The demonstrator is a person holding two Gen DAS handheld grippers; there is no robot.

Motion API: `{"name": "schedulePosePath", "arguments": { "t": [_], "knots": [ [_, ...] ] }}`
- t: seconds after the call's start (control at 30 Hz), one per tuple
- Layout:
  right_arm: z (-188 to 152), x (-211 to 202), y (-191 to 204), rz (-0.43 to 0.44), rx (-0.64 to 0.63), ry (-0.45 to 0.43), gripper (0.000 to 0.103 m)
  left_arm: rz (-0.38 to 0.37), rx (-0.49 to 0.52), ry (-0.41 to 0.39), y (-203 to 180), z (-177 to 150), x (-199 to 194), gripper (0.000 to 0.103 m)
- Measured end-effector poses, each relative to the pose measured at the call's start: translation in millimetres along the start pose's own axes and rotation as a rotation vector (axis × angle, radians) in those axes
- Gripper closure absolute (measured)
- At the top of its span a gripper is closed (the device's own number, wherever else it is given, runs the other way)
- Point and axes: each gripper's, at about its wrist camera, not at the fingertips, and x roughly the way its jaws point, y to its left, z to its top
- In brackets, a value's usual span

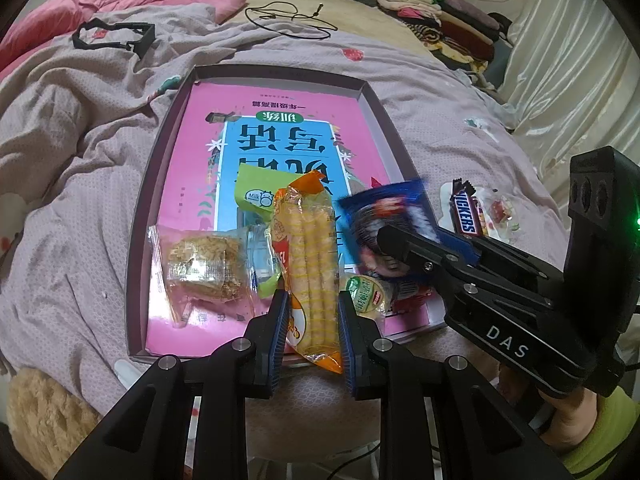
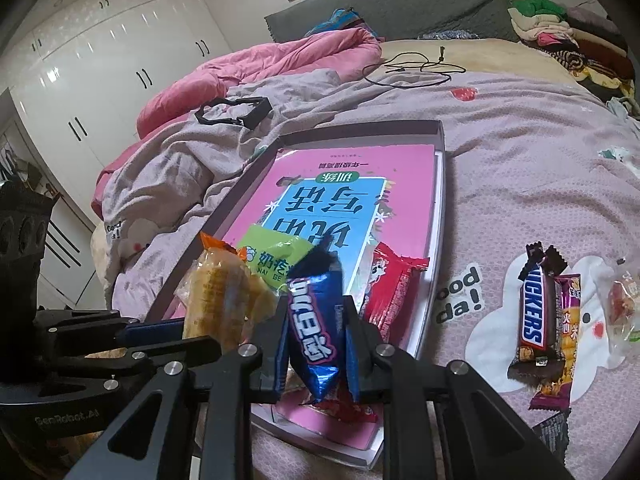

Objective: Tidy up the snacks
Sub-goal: 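Lower the corn-stick bag onto the tray with the left tool while the right tool lowers the blue packet, then open the left tool on the corn-stick bag while the right tool releases the blue packet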

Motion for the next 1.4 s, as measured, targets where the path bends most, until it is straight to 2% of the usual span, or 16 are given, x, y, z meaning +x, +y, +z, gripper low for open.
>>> {"name": "schedulePosePath", "arguments": {
  "t": [0.8, 1.4],
  "knots": [
    [-1, -17, -13, -0.055, 0.017, -0.043, 0.078, -0.001, -0.012, -0.009, 1, 1, -3, 0.078],
    [-6, -17, -3, -0.017, -0.009, -0.026, 0.078, 0.024, -0.053, -0.03, 10, 5, -9, 0.069]
  ]
}}
